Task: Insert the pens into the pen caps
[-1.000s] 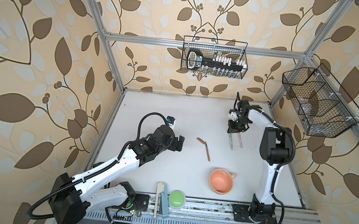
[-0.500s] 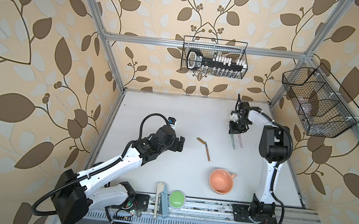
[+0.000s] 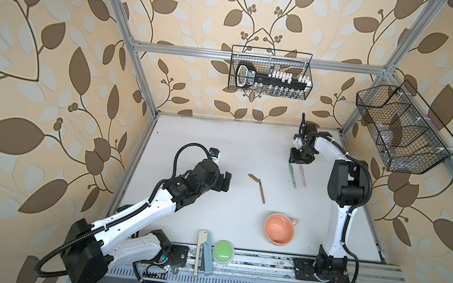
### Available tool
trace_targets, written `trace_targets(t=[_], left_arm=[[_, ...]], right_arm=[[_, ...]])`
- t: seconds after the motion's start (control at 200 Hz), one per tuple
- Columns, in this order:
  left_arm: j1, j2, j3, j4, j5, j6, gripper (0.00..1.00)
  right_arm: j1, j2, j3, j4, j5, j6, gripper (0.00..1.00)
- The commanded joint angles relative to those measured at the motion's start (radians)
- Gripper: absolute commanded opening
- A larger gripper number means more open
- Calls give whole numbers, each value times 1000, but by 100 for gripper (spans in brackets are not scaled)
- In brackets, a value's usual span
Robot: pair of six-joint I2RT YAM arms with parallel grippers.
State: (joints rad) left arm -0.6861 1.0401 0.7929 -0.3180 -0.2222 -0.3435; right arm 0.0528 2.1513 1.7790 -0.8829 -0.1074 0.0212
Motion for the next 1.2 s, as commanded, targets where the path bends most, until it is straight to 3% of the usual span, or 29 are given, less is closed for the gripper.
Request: trace_targets(t=[0.0,0.225,0.38,0.445,0.565,0.78,1.195], left_arm=[[5,-40,17,-30,-59,-7,99],[4,-64,97,-129,-107,-16,99],[5,-54,195,-206,-197,-67,99],[5,-62,209,-207,-215,-86,99],[5,-63,214,-207,-220,-98,99],[4,-1,248,-238,-244,-104,99],[14,108,277,-233,-230,-75,99]], right_arm=[[22,-126,-21,44,9,11,43],[115,-400,-184,142,62,68,48],[245,-626,-469,260,-49,137,50],[317,-666,-523,238,-37,155,50],[437,-643,-574,145,63,167,50],[546,-535,-656,142,-8,167,49],[585,-368,-660,175,-34,142,49]])
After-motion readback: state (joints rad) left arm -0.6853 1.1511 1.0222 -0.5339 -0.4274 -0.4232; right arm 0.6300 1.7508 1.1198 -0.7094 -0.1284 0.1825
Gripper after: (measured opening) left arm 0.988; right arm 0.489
